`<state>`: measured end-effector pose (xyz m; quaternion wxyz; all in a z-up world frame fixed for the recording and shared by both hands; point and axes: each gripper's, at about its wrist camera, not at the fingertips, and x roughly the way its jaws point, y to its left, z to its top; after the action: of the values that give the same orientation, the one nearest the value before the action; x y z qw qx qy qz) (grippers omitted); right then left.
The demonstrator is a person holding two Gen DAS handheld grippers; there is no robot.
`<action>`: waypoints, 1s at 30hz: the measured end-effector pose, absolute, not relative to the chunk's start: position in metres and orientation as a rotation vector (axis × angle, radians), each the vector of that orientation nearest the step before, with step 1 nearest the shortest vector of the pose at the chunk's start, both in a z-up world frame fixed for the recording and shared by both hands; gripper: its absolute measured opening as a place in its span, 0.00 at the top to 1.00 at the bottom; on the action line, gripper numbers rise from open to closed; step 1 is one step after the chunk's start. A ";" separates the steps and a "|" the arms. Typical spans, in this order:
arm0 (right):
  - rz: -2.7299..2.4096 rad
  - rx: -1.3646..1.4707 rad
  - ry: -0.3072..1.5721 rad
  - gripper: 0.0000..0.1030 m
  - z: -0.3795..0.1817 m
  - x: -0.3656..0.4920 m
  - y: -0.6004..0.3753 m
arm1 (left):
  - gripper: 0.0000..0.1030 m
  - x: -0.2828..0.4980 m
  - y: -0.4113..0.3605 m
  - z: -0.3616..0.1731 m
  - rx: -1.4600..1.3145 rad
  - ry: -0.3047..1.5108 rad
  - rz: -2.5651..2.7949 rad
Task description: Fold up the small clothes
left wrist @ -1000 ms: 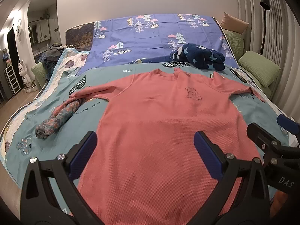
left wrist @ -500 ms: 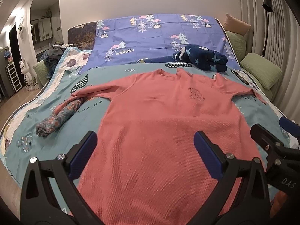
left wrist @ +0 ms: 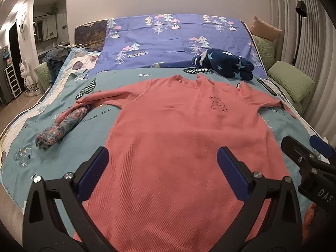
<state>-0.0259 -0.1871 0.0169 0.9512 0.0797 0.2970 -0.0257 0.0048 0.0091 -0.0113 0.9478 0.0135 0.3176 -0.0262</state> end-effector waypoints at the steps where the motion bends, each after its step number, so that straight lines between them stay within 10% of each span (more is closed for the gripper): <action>1: -0.043 0.169 0.611 0.00 0.016 -0.025 -0.187 | 0.01 0.005 0.008 -0.012 0.032 0.646 -0.055; 30: -0.033 0.113 0.689 0.00 0.004 0.003 -0.171 | 0.01 0.027 0.015 -0.026 0.026 0.695 -0.064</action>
<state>0.0028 -0.1710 0.0036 0.9395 0.0555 0.3376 -0.0160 0.0268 0.0147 -0.0265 0.9396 0.0125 0.3405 -0.0315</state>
